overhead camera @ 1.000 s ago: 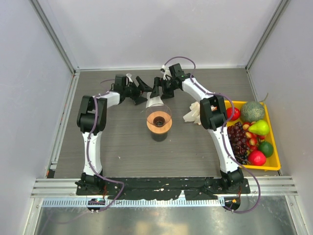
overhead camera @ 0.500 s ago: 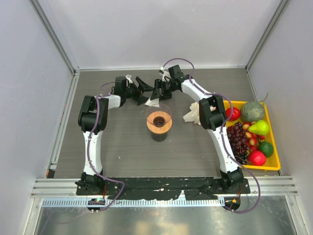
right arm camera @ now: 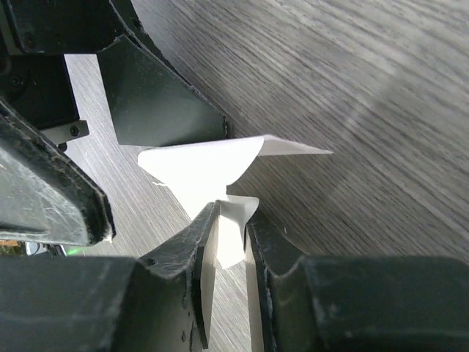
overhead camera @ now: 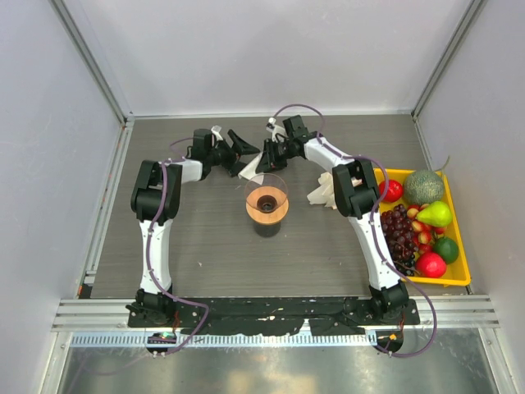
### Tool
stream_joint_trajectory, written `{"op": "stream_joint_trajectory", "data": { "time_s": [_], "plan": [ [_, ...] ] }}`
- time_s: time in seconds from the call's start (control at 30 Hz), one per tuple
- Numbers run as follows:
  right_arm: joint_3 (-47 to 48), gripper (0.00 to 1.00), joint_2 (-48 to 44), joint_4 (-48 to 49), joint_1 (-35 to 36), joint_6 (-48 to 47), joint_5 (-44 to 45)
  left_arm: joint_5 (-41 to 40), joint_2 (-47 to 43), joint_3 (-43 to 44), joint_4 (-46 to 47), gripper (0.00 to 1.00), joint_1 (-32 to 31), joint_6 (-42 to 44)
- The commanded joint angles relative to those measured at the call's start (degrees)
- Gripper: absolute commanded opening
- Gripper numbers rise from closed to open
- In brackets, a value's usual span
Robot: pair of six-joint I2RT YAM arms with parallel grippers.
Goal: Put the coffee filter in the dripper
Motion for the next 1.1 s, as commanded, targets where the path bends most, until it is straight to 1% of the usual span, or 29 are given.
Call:
{"op": "stream_joint_trajectory", "data": {
  "time_s": [0.0,0.13,0.3,0.43,0.5,0.53,0.63,0.67,0.7,0.73,0.77,0.8,0.83,0.9,0.97,1.0,1.03,1.07],
  "plan": [
    [-2.35,0.26,-5.65,5.5,-0.52,0.51,-2.38,2.5,-1.01,-0.5,0.05,0.88,0.1,1.83],
    [-4.29,0.26,-6.88,8.24,-0.61,1.48,-3.26,2.86,-2.59,-1.2,-2.84,0.8,0.01,6.05],
    [-4.73,0.26,-7.24,9.82,-0.7,2.45,-3.96,2.77,-3.21,-1.2,-4.61,0.59,0.28,8.08],
    [-4.82,0.26,-7.94,10.7,-0.7,2.19,-4.58,3.47,-2.95,-0.32,-5.14,0.37,0.45,8.34],
    [-5.0,0.3,-8.55,10.97,-0.7,1.58,-4.75,3.47,-3.03,-0.41,-4.61,0.31,0.63,7.99],
    [-5.08,0.35,-8.82,11.06,-0.87,1.48,-4.84,3.56,-3.38,-0.67,-3.83,0.31,0.8,7.82],
    [-4.74,0.43,-9.78,11.32,-1.75,-0.27,-4.58,3.99,-4.7,-0.94,-3.2,0.27,1.24,8.08],
    [-4.65,0.49,-10.05,11.41,-1.93,-0.54,-4.49,4.26,-5.22,-0.94,-3.12,0.25,1.42,8.25],
    [-3.95,0.52,-10.31,11.41,-2.54,-0.63,-4.58,4.61,-5.84,-0.85,-3.2,0.23,1.77,8.52],
    [-3.51,0.58,-10.57,11.41,-2.81,-0.89,-4.67,4.96,-6.63,-0.59,-3.29,0.22,1.95,8.87],
    [-2.46,0.61,-11.1,11.41,-3.59,-1.15,-5.36,5.49,-7.25,-0.5,-3.46,0.22,2.3,9.13],
    [-1.75,0.68,-11.37,11.41,-3.95,-1.59,-5.54,6.1,-8.03,-0.06,-3.9,0.22,2.47,9.57],
    [-0.53,0.7,-11.98,11.49,-4.65,-2.03,-6.24,6.54,-8.83,0.55,-4.6,0.22,2.65,10.1],
    [0.54,0.79,-13.38,12.63,-6.05,-3.35,-6.95,7.6,-10.84,1.61,-5.83,0.22,3.17,11.06],
    [0.71,0.84,-15.4,14.65,-7.28,-4.49,-7.3,8.82,-13.04,2.75,-7.06,0.22,3.44,12.2],
    [1.06,0.87,-16.19,15.01,-7.73,-5.54,-5.91,9.27,-14.36,3.54,-8.11,0.22,3.53,13.08],
    [1.5,0.93,-17.51,15.19,-8.34,-6.16,-5.2,9.62,-15.5,3.98,-8.47,0.22,3.79,13.35],
    [2.46,0.97,-18.13,15.19,-8.78,-7.64,-4.5,9.97,-16.82,4.51,-8.65,0.22,4.05,13.53]
  ]
}}
